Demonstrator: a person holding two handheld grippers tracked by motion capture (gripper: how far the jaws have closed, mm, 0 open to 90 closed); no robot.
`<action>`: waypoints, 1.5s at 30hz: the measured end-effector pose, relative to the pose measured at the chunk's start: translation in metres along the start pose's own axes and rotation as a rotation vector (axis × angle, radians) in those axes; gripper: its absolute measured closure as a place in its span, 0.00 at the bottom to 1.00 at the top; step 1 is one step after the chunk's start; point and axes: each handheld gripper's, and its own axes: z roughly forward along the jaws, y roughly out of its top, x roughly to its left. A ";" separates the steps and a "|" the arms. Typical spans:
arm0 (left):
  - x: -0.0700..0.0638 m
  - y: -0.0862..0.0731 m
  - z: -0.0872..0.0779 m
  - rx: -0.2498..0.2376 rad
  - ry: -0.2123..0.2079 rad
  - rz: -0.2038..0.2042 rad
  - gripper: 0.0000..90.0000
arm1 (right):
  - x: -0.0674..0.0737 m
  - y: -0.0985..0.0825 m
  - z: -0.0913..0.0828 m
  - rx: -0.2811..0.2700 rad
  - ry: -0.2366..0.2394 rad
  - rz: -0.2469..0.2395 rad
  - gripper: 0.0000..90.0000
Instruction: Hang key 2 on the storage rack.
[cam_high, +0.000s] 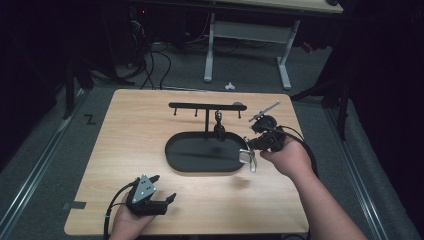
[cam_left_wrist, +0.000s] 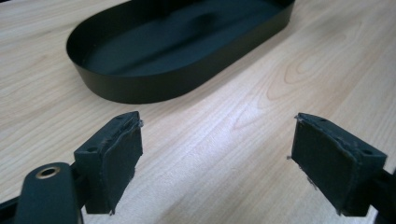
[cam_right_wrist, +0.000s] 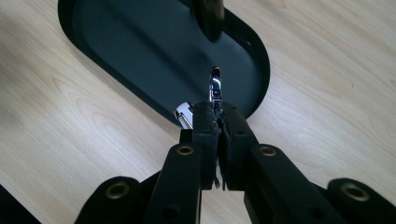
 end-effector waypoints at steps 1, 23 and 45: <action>-0.001 0.000 0.000 0.002 -0.002 0.003 0.18 | 0.001 0.002 0.000 -0.004 0.000 0.002 0.96; 0.003 0.000 -0.002 -0.003 -0.003 -0.007 0.19 | -0.010 0.046 0.000 -0.041 -0.012 0.026 0.96; 0.003 -0.001 0.000 0.000 -0.007 -0.009 0.19 | -0.030 0.056 0.016 -0.083 -0.011 0.083 0.94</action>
